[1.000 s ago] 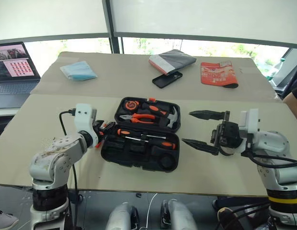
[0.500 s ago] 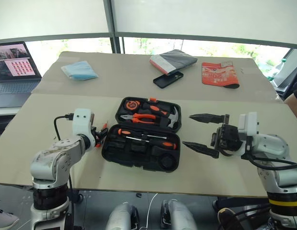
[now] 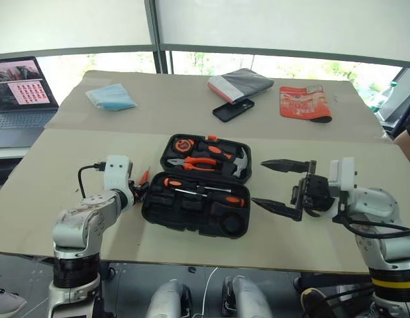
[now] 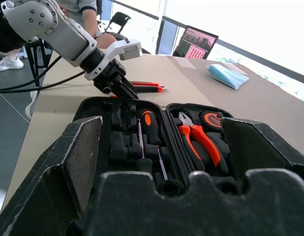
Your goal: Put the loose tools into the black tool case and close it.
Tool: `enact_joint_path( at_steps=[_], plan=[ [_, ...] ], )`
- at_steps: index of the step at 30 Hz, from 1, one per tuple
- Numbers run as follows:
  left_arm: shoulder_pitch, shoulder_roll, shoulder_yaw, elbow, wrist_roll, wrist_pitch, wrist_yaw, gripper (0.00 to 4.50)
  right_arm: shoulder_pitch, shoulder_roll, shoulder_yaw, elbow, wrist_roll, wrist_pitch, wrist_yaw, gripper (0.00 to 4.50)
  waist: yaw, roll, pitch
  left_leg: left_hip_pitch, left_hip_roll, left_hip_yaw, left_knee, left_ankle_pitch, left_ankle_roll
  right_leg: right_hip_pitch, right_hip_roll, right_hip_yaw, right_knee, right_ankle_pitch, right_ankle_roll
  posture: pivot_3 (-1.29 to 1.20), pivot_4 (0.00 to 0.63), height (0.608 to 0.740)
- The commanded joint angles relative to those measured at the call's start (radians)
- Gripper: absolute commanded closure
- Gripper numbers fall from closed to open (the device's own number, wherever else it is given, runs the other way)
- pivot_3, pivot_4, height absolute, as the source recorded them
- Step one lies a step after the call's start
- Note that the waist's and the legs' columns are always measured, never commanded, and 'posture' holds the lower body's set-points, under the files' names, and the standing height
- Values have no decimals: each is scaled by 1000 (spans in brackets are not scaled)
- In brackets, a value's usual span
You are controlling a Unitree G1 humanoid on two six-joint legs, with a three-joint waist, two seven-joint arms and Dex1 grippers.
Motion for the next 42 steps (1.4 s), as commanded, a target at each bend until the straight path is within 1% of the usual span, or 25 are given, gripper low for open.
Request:
enact_joint_path(
  at_steps=[1,4,5,6,7,8,10,11,15,16,18,21,22,23,25,27,29,31,33,34,36,39,41,42],
  plan=[
    [30,15,-53,16,14,49,-18,1820,-16,0,-17,-36,30,2,-5,0,0,0,0,0,0,0,0,0,0,0,0,0,0,0,0,0,150,740],
    [40,9,-59,21,25,42,-15,1820,-21,1,-13,-34,31,1,-4,0,-1,0,0,1,0,0,0,0,0,1,0,1,0,0,0,0,150,740],
    [46,4,-55,24,29,36,-15,2303,-23,2,-12,-32,31,1,-3,0,-1,0,0,1,0,0,0,0,0,1,0,1,0,0,0,0,150,740],
    [52,0,-49,23,31,29,-14,2447,-24,1,-11,-30,31,0,-1,0,-2,1,0,2,0,0,0,0,0,1,0,1,0,0,0,0,150,740],
    [57,-6,-39,20,34,23,-12,2894,-25,0,-11,-29,30,-1,2,0,-2,1,-1,2,0,0,0,0,0,1,0,1,0,0,0,0,150,740],
    [61,-5,-33,16,34,23,-15,3128,-27,-1,-11,-28,31,-1,4,0,-2,1,-1,3,0,0,-1,0,0,2,0,1,0,0,0,0,150,740],
    [72,-8,-17,6,36,7,-21,3781,-34,-4,-12,-27,33,-2,10,0,-2,1,-1,3,0,0,-1,-1,0,2,-1,1,0,0,0,0,150,740],
    [74,-11,-11,4,36,1,-22,3996,-36,-4,-12,-26,33,-2,12,0,-2,1,-1,3,0,0,-1,-1,0,2,-1,1,0,0,0,0,150,740],
    [83,-25,65,-17,12,-36,-42,3999,-69,-6,-11,-35,46,6,20,0,-4,1,-1,3,0,0,-1,-1,0,2,-1,1,0,0,0,0,150,740],
    [89,-17,76,-23,3,-88,-73,3999,-79,-7,-8,-39,50,10,21,0,-4,1,-1,3,1,0,-1,-1,0,2,0,1,0,0,0,0,150,740],
    [84,-11,130,-34,-31,-110,-106,3999,-106,-9,1,-52,58,24,15,0,-4,1,-1,2,1,0,-1,-1,0,1,0,1,0,0,0,0,150,740],
    [77,43,165,-45,-80,-225,-236,3999,-164,-10,17,-85,81,73,-9,0,-3,0,0,-1,1,0,0,-1,-1,-1,0,0,0,0,0,0,150,740],
    [75,73,172,-45,-95,-263,-291,3999,-191,-9,23,-96,92,94,-19,0,-4,0,0,-1,1,0,0,-1,-1,-1,0,0,0,0,0,0,150,740],
    [72,124,167,-35,-103,-291,-354,3999,-222,-10,32,-104,99,119,-27,0,-4,0,0,-1,1,0,0,-1,-1,-2,0,0,0,0,-1,0,150,740],
    [73,231,135,-17,-122,-377,-531,3999,-272,-21,53,-115,107,162,-28,0,-5,0,0,-1,1,0,0,-1,-1,-2,0,-1,0,0,-1,0,150,740],
    [69,306,104,11,-135,-479,-687,3999,-305,-29,66,-117,106,194,-30,0,-4,0,0,-2,1,0,0,-1,-2,-2,0,-1,-1,0,-2,0,150,740],
    [58,397,47,46,-129,-574,-860,3999,-333,-45,81,-111,94,236,-38,0,-1,0,0,-2,1,0,-1,-1,-1,-2,-1,-1,-2,0,-2,0,150,740],
    [32,463,-18,86,-112,-648,-991,3999,-351,-52,83,-106,99,260,-37,0,1,0,0,-3,1,0,0,-2,0,-3,-2,-2,-2,0,-2,0,150,740],
    [-7,502,-100,124,-80,-730,-1108,3999,-351,-63,81,-108,108,282,-28,0,0,0,1,-4,0,0,0,-2,1,-4,-3,-3,-3,0,-2,0,150,740],
    [-31,510,-143,144,-56,-770,-1147,3999,-343,-71,81,-110,112,294,-21,0,1,0,0,-6,0,0,0,-2,1,-4,-3,-3,-4,0,-2,0,150,740],
    [-88,503,-237,204,13,-904,-1233,3999,-306,-92,79,-118,120,316,-2,0,2,0,0,-7,0,0,0,-3,1,-5,-2,-4,-4,0,-2,0,150,740],
    [-174,475,-365,327,141,-1075,-1298,3999,-231,-136,84,-138,109,340,25,0,4,0,0,-9,0,0,1,-2,3,-5,0,-6,-5,0,-2,0,150,740],
    [-224,448,-409,385,181,-1123,-1314,3999,-197,-147,72,-153,118,359,10,0,2,0,0,-10,-1,0,1,2,11,-5,2,-6,-5,0,-2,0,150,740],
    [-249,430,-424,407,186,-1118,-1321,3999,-178,-149,64,-161,120,358,2,0,-1,0,1,-10,0,0,1,2,12,-5,3,-6,-5,0,-1,0,150,740]
  ],
)
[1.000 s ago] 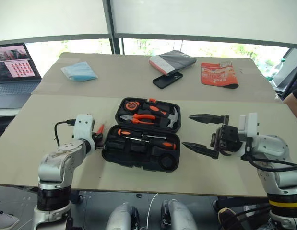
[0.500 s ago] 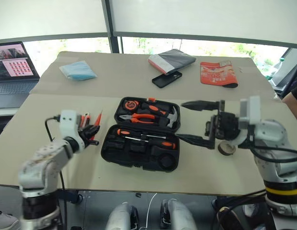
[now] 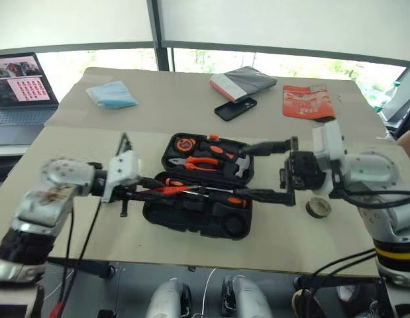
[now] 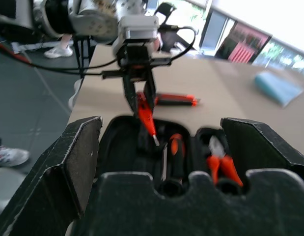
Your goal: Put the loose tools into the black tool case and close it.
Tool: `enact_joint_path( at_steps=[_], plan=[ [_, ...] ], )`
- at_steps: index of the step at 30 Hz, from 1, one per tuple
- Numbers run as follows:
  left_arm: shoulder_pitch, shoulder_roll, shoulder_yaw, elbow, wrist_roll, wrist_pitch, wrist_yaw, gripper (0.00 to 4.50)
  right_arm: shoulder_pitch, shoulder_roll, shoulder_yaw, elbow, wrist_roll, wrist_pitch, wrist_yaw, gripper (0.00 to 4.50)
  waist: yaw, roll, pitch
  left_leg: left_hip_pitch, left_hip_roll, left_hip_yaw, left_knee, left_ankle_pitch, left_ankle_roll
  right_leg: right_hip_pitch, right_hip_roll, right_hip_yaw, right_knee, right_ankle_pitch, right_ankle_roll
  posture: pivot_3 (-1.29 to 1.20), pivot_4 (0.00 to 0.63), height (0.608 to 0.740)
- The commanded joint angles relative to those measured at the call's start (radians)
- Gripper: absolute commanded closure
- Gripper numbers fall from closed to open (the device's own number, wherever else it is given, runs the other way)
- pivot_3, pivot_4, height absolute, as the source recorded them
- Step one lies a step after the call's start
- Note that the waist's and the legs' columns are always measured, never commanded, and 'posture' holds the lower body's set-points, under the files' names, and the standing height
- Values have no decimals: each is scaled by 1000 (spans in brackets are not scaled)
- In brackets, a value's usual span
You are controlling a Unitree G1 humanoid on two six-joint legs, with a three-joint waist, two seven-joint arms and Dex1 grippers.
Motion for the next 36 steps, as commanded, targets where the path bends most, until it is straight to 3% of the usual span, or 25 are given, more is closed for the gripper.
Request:
enact_joint_path(
  at_steps=[1,8,15,20,26,28,31,36],
  plan=[
    [-78,-40,-47,66,46,-54,-33,3999,29,-14,-46,-62,23,11,-17,0,-5,0,0,0,0,0,0,0,1,0,0,0,0,0,0,0,150,740],
    [-176,-87,-130,221,180,-178,-41,3999,109,-23,-72,-116,47,36,-37,0,-5,0,0,0,1,-1,2,0,2,-1,2,1,2,0,1,0,150,740],
    [-206,-112,-157,261,207,-211,-91,3999,142,-31,-94,-144,60,54,-61,0,-6,0,0,-2,1,-2,8,-3,7,0,1,2,2,1,3,0,150,740],
    [-206,-104,-189,261,284,-157,-60,3999,146,-27,-93,-154,59,57,-81,0,-5,0,0,-2,1,-2,9,-3,8,1,1,2,2,1,4,0,150,740],
    [-160,-110,-177,161,240,-20,-67,3999,137,-29,-88,-144,56,59,-81,0,-10,0,0,0,1,-2,9,-3,8,1,1,3,3,1,4,0,150,740],
    [-151,-132,-141,132,186,-5,-64,3003,136,-27,-88,-142,57,58,-81,0,-9,0,0,0,1,-2,9,-3,8,1,2,3,3,1,4,0,150,740],
    [-149,-132,-66,112,92,-39,-97,2070,144,-25,-91,-141,64,60,-79,0,-6,0,0,-1,1,-2,9,-3,8,1,1,3,3,1,4,0,150,740],
    [-131,-151,36,143,-2,-80,-65,2070,158,-16,-122,-137,145,108,-92,0,-5,0,0,-2,1,-3,13,-4,9,1,0,2,3,1,5,0,150,740]
  ],
)
